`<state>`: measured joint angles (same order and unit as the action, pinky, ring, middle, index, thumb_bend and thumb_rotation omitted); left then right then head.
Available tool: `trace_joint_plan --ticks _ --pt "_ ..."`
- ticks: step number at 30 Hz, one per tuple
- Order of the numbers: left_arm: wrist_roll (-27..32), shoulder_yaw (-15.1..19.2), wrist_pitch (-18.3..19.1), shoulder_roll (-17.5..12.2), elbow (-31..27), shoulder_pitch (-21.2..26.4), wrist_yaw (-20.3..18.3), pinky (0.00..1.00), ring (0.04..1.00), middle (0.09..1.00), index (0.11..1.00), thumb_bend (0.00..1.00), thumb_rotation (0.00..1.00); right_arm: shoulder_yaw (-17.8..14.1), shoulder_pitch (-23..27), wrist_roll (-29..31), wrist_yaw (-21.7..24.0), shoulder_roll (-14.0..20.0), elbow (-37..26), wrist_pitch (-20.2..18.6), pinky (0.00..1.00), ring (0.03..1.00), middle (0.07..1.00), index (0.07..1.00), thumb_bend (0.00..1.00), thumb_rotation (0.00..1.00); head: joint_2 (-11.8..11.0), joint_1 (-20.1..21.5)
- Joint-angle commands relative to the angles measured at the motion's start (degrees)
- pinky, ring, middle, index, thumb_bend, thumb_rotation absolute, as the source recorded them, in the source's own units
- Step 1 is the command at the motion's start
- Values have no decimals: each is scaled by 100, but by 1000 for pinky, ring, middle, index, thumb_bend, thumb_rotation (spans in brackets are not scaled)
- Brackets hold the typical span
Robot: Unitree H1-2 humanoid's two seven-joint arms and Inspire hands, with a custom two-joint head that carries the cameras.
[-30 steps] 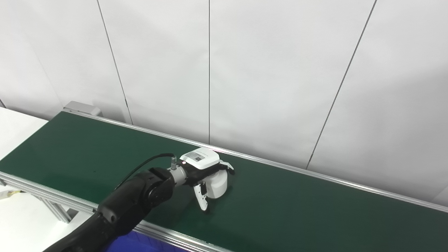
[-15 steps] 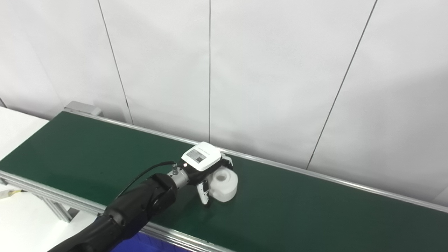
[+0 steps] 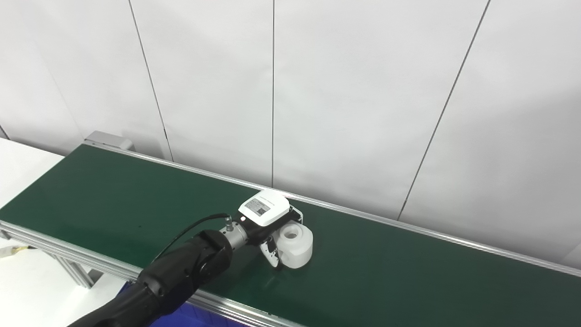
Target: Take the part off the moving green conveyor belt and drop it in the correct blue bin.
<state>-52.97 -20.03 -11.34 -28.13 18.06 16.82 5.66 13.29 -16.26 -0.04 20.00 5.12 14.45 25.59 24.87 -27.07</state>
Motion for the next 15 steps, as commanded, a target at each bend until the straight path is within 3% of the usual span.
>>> trace_joint_plan --ticks 1,5,7,12,15 --pt "9 105 188 -84 -76 167 39 323 397 477 490 522 0 44 11 -20 -85 -5 -152 134 661 783 830 809 858 911 4 4" --pt "97 153 251 -114 -350 145 -241 288 358 448 497 523 0 62 9 -4 -112 -3 -154 134 661 780 828 802 859 906 4 5" --pt "162 183 321 -138 -569 116 -439 316 392 480 490 522 0 84 8 -20 -134 14 -163 134 669 782 831 805 864 908 4 5" --pt "409 369 535 -213 -1502 -83 -1052 317 396 488 487 522 0 149 -19 -39 -228 19 -252 134 655 774 819 799 883 911 373 75" --pt "534 453 596 -310 -2287 -305 -1448 302 377 501 481 521 0 186 -72 -32 -269 11 -396 133 659 775 817 797 894 912 463 108"
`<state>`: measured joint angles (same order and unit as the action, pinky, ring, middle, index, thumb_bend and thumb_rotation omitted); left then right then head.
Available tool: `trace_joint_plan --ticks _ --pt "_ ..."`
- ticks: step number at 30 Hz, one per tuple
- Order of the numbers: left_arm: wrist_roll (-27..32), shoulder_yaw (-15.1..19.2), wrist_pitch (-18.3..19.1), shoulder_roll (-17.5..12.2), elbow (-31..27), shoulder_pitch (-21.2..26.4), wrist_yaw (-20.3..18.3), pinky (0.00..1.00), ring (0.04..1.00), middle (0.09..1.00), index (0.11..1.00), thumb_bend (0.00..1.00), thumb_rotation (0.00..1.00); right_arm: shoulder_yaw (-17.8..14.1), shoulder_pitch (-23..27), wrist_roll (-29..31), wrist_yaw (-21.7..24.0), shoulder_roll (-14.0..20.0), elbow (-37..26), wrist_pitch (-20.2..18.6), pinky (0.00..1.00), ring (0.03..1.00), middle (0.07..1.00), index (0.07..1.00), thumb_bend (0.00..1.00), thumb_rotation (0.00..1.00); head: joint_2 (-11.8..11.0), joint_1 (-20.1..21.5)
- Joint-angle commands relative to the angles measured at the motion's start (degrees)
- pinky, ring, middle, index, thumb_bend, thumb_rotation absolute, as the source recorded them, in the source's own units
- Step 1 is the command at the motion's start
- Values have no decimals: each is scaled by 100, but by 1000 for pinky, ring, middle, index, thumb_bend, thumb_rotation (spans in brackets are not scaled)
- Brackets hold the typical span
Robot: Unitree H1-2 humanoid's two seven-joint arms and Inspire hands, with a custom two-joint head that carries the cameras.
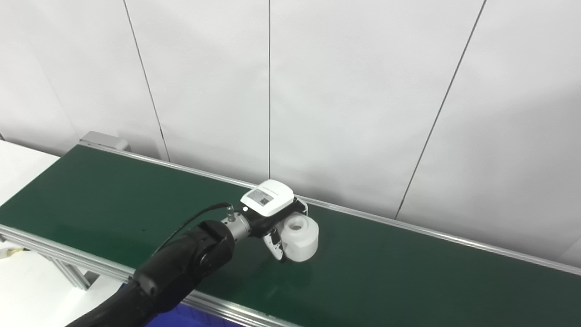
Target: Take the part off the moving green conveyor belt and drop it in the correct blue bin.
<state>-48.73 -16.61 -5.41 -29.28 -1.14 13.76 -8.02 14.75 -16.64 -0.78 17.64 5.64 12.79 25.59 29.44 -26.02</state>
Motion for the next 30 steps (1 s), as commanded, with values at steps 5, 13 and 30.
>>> trace_joint_plan --ticks 5,13,30 --pt "229 269 -6 -398 -1620 -523 -627 331 397 509 515 501 0 105 -105 54 -62 -20 -488 134 689 787 834 821 847 907 401 34" --pt "439 497 -164 -521 -2839 -1097 -1260 338 403 515 512 500 0 86 -198 171 5 -8 -887 133 738 807 851 841 826 932 1148 -128" --pt "564 1163 -112 -485 -3771 -2759 -2020 353 397 491 527 500 0 -322 -301 582 397 210 -1510 133 762 810 854 848 803 908 1937 -552"
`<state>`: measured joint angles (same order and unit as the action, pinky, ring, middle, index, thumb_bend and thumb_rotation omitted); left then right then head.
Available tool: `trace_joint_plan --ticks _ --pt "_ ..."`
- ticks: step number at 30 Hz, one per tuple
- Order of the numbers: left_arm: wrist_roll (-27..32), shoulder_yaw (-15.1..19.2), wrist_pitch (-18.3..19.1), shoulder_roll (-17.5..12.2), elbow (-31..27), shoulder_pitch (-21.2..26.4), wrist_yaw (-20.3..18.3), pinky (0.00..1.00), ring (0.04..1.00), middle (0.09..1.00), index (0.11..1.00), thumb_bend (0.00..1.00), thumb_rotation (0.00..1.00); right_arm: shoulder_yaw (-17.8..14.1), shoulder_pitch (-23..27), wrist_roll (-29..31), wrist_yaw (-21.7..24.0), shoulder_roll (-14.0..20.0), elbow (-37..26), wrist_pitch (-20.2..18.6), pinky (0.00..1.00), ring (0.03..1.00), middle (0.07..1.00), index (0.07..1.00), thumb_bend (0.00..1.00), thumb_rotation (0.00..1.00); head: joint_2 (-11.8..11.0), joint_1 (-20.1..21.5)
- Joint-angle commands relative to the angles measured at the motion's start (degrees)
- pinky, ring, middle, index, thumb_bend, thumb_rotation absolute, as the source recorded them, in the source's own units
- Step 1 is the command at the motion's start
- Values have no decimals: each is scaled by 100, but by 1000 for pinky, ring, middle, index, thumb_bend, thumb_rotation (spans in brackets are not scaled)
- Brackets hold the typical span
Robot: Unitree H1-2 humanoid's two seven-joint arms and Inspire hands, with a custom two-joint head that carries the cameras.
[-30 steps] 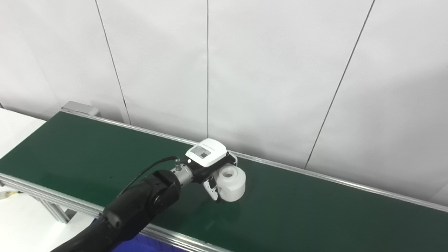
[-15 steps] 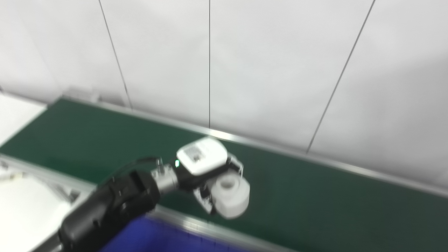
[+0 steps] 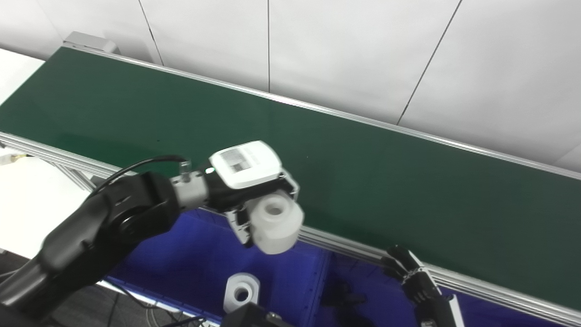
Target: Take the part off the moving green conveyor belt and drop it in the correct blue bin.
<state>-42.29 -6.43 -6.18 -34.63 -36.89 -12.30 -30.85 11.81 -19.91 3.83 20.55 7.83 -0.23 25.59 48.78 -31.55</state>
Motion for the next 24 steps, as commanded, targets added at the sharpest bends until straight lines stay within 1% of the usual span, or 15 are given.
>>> trace_joint_plan --ticks 1,3,6,9,12,15,18,20,21,24 --pt "-128 204 -16 116 -213 -278 306 357 398 491 526 501 0 -49 29 142 133 -10 -208 134 760 808 852 847 803 902 3 1" --pt "-226 334 54 329 -242 -610 440 364 405 498 519 501 0 -90 38 205 195 -3 -205 133 759 805 850 843 805 892 28 -15" --pt "-338 457 -51 563 -154 -926 687 362 410 509 512 501 0 -153 64 340 333 5 -178 133 759 801 847 839 798 875 28 -65" --pt "-530 601 -218 776 74 -1258 1131 374 417 511 508 501 0 -183 95 359 430 36 -161 132 772 812 855 847 808 881 15 -81" --pt "-688 760 -289 959 275 -1500 1538 383 420 508 510 502 0 -222 105 356 456 19 -150 132 766 807 851 842 819 879 15 -78" --pt "-837 920 -456 1129 609 -1718 2125 383 422 506 511 502 0 -245 118 380 496 4 -136 132 765 805 848 842 816 874 11 -82" --pt "-961 999 -553 1252 859 -1847 2554 395 424 507 510 502 0 -254 119 344 481 12 -150 131 763 801 844 840 820 879 5 -89" --pt "-1039 1086 -509 1451 1071 -1920 2921 396 422 510 509 501 0 -265 130 335 487 2 -143 132 760 800 842 840 818 880 2 -84" --pt "-1091 1118 -459 1535 1142 -1948 3044 397 422 513 508 501 0 -268 135 354 503 -4 -133 132 761 799 842 839 815 878 0 -82" --pt "-1162 1197 -461 1677 1384 -1994 3398 395 421 514 511 501 0 -276 141 355 534 -5 -120 132 763 801 845 844 810 878 -2 -68"
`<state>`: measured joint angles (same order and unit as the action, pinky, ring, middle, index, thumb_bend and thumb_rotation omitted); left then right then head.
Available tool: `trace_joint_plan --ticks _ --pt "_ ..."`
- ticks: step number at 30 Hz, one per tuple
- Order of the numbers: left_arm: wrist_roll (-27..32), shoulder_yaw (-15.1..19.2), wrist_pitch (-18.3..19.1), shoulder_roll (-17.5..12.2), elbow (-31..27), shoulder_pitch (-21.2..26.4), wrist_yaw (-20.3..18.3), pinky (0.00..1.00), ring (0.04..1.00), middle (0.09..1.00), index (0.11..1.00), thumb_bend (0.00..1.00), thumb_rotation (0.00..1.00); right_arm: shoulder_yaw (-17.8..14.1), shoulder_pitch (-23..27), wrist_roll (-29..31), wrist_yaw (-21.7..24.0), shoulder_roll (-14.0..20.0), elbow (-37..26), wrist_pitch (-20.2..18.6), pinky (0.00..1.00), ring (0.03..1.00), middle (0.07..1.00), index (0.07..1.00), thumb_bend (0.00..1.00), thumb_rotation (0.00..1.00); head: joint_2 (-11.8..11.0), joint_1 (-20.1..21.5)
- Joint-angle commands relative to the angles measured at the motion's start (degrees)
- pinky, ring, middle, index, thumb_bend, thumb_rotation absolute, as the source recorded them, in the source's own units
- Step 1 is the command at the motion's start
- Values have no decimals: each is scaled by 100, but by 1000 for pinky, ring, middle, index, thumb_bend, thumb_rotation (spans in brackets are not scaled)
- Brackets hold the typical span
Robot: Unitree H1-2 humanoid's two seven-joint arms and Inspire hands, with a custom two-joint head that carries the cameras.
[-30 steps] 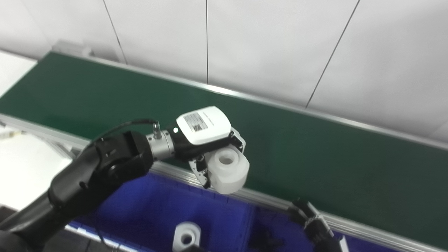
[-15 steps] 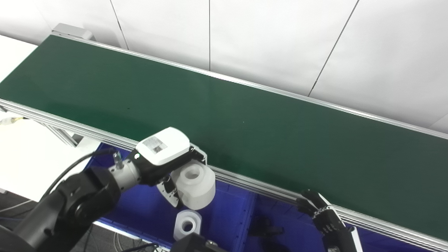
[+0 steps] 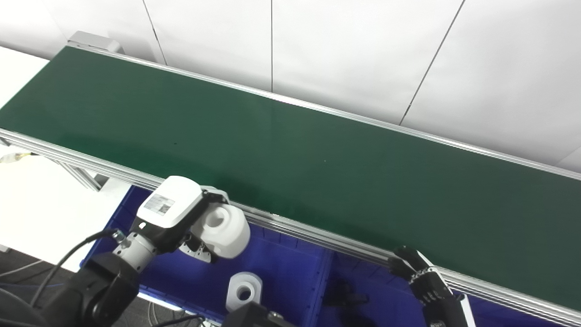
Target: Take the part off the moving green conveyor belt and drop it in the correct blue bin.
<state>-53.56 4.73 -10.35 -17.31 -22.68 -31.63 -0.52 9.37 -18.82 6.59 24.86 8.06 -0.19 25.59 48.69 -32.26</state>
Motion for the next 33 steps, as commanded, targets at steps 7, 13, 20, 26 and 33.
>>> trace_joint_plan --ticks 7,13,20,26,33 --pt "35 277 -238 -399 298 -150 635 357 397 492 533 498 0 -63 11 80 128 -44 -161 131 759 798 842 840 818 871 32 14" --pt "84 374 -260 -701 382 -268 621 325 377 456 542 497 0 -85 2 52 123 -57 -186 132 758 800 843 842 814 876 64 11" --pt "242 215 -466 -884 379 -395 497 389 416 504 522 500 0 -88 -16 16 120 -59 -247 131 760 801 847 845 805 879 100 37" --pt "421 134 -591 -1137 279 -445 257 407 425 515 510 500 0 -83 -3 23 140 -61 -245 131 755 799 847 847 796 884 109 27" --pt "424 161 -706 -1325 306 -430 243 399 419 510 516 500 0 -94 -14 -21 106 -103 -258 132 755 798 843 844 798 884 128 57"
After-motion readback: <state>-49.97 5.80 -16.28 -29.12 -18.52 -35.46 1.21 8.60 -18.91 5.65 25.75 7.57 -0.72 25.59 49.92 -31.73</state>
